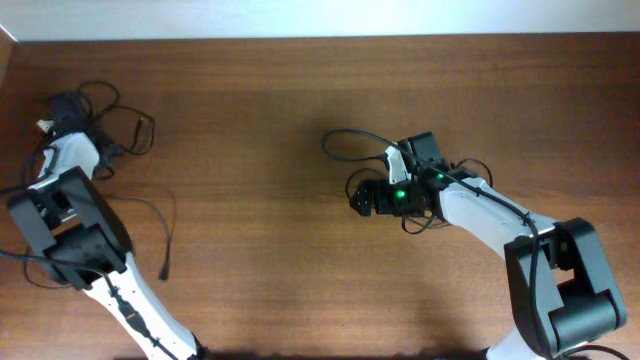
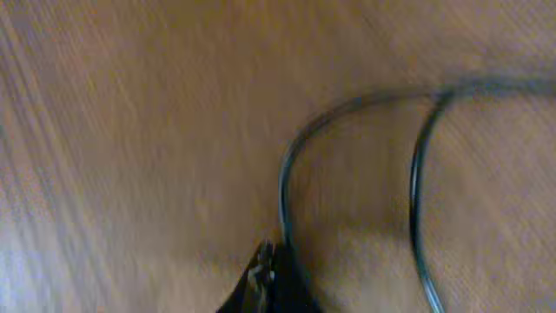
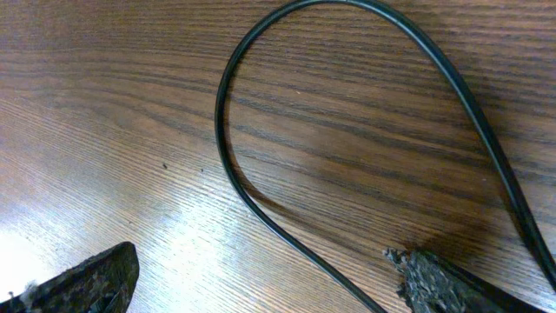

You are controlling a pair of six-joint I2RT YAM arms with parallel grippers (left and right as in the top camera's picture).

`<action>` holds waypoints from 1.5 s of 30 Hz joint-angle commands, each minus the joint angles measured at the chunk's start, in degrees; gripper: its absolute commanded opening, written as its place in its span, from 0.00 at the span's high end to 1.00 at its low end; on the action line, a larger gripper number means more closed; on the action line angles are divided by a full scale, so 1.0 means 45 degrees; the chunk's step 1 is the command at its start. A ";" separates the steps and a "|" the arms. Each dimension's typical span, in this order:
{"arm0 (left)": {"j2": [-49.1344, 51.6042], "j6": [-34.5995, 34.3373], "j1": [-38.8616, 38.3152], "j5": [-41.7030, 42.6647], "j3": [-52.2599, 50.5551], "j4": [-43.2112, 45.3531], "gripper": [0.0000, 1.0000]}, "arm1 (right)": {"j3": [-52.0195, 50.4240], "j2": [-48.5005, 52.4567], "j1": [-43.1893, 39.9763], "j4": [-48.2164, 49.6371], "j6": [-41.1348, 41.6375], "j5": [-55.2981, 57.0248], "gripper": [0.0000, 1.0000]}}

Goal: Untangle cables

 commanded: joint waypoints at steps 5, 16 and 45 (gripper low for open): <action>-0.1496 -0.1292 0.0010 0.1200 -0.0107 -0.1515 1.00 | -0.0408 0.0432 -0.0019 -0.0296 0.0146 0.1098 0.01; -0.1457 -0.0068 -0.3769 0.2773 -0.0126 -0.1768 1.00 | -0.0423 0.0432 -0.0019 -0.0335 0.0146 0.1103 0.01; -0.3152 0.0112 -0.0903 0.9918 -0.0131 -0.6363 1.00 | -0.0432 0.0491 0.0656 -0.0282 0.0141 0.1345 0.01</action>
